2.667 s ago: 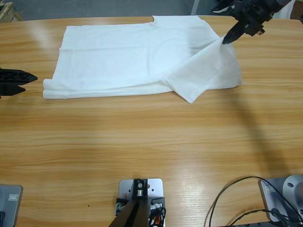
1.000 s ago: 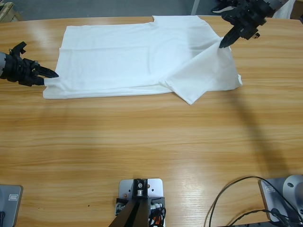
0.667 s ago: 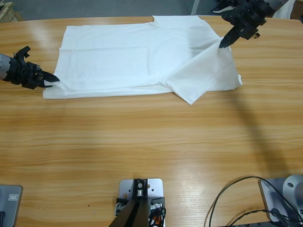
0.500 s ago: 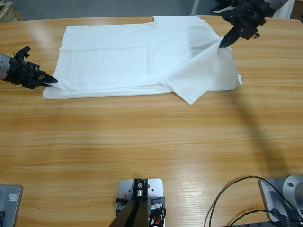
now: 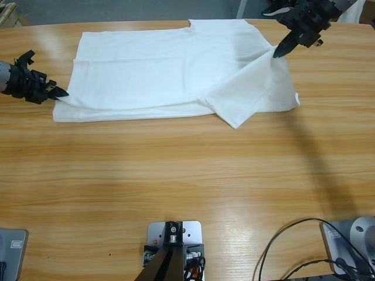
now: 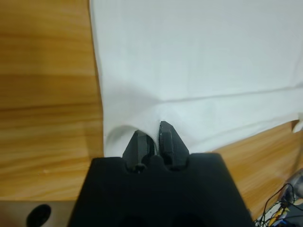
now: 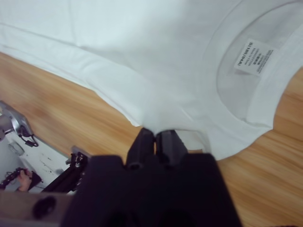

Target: Fold clothes

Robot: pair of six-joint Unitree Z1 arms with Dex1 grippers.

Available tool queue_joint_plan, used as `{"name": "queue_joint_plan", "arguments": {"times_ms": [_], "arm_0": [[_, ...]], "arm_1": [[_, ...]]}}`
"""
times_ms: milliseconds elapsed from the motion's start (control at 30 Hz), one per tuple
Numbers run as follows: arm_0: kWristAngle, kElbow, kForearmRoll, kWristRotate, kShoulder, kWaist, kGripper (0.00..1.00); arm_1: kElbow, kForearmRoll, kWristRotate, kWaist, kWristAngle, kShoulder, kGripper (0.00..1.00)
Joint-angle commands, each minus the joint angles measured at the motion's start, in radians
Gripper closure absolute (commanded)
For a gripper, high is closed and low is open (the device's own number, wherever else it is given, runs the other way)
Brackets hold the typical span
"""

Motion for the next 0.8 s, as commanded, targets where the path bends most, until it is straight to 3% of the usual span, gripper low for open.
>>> {"name": "queue_joint_plan", "arguments": {"times_ms": [33,467,533,800], "arm_0": [[-0.019,-0.041,-0.011,-0.006,0.039,0.017,1.000],[-0.054,-0.076,-0.009,-0.011,0.109,0.018,1.000],[-0.053,-0.073,-0.008,-0.011,0.120,0.018,0.688],[-0.053,-0.083,-0.008,-0.011,0.137,0.021,0.685]], "arm_1": [[-0.015,0.026,-0.012,-0.011,-0.016,0.071,1.000],[-0.086,0.066,-0.015,-0.018,-0.025,0.116,1.000],[-0.093,0.072,-0.015,-0.018,-0.029,0.124,1.000],[-0.133,0.102,-0.014,-0.048,-0.051,0.150,1.000]]}}
